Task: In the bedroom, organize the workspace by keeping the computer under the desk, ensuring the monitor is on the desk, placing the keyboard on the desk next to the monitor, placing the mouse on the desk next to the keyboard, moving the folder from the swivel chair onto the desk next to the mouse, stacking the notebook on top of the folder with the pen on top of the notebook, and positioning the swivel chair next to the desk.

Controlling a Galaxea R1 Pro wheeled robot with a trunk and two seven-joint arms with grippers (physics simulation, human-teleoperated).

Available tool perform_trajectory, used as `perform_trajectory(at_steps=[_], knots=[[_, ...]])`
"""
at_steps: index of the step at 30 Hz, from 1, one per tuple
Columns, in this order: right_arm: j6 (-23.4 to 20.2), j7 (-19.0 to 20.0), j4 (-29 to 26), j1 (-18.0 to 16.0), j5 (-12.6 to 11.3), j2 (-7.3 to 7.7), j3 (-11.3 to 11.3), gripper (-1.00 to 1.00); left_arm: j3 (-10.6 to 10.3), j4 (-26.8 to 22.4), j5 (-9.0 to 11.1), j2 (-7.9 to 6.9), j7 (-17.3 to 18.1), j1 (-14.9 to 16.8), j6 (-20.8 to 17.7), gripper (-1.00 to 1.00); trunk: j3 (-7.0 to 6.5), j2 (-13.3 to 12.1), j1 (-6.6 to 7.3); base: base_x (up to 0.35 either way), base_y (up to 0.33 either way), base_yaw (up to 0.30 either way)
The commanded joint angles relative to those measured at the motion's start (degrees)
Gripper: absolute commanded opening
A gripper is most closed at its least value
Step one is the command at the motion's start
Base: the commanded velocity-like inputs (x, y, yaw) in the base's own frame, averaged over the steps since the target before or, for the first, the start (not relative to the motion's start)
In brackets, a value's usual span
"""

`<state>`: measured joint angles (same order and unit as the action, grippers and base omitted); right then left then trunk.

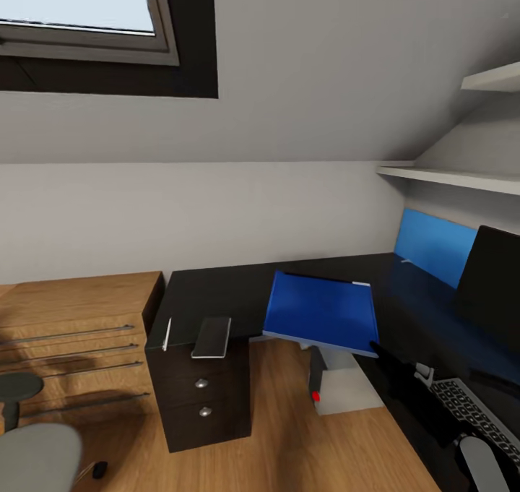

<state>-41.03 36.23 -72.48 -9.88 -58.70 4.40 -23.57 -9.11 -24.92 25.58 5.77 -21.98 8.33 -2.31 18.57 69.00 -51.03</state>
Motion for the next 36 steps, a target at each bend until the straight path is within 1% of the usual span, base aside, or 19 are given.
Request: perform_trajectory(at_steps=[1, 19, 25, 36], knots=[[-0.4, 0.1, 0.1, 0.0, -0.2, -0.01, 0.0, -1.00, -0.5, -0.1, 0.3, -0.06, -0.5, 0.0, -0.2, 1.00, 0.07, 0.0, -0.01, 0.031, -0.022, 0.000], [-0.5, 0.2, 0.2, 0.0, -0.4, -0.01, -0.1, -1.00, -0.5, -0.1, 0.3, -0.06, -0.5, 0.0, -0.2, 1.00, 0.07, 0.0, -0.01, 0.015, -0.004, 0.000], [-0.4, 0.2, 0.2, 0.0, -0.3, -0.03, 0.0, -1.00, -0.5, -0.1, 0.3, -0.06, -0.5, 0.0, -0.2, 1.00, 0.07, 0.0, -0.01, 0.241, 0.000, 0.000], [-0.4, 0.1, 0.2, 0.0, -0.2, -0.09, 0.0, -1.00, -0.5, -0.1, 0.3, -0.06, -0.5, 0.0, -0.2, 1.00, 0.07, 0.0, -0.01, 0.316, 0.000, 0.000]])
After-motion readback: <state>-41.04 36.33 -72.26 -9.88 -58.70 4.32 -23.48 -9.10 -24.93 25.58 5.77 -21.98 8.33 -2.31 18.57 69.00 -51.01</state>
